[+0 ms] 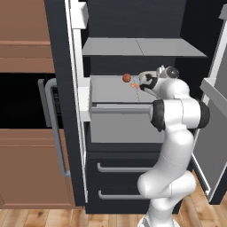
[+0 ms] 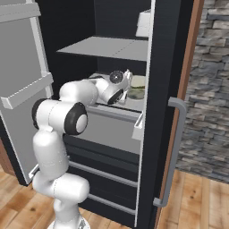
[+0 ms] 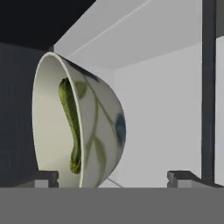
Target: Pick the chicken drumstick and squash from their plates and place them in the bowl. Then put the bowl in the fridge.
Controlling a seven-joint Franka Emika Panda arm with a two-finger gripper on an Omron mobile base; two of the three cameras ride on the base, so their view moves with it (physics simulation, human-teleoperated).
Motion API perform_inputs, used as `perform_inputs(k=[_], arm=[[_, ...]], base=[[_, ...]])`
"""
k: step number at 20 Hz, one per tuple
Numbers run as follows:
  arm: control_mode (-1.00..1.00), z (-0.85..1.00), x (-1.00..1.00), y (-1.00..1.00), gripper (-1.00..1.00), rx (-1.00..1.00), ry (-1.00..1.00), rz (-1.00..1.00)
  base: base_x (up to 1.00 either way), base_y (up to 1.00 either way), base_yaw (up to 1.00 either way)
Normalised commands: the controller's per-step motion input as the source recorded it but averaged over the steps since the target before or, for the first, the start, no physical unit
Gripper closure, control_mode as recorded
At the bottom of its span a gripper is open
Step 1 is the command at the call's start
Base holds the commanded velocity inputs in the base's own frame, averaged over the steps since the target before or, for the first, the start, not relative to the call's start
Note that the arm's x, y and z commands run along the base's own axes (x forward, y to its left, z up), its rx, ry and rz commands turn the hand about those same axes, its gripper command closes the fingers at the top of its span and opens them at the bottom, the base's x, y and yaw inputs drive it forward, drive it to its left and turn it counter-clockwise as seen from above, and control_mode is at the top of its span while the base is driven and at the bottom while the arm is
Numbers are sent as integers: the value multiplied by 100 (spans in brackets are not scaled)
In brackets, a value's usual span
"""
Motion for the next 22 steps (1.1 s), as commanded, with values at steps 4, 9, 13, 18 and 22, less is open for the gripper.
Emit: perform_inputs(k=[4,9,13,18,22], arm=[[-100,38,-32,12,-100,0,3,0],[-100,32,-42,19,-100,0,5,0],[-100,18,-44,29,-100,0,11,0],[-100,8,-49,25,-100,-2,16,0],[-100,10,-56,17,-100,0,15,-2]], base=[[0,0,0],[0,0,0],[0,0,0],[0,0,0],[0,0,0]])
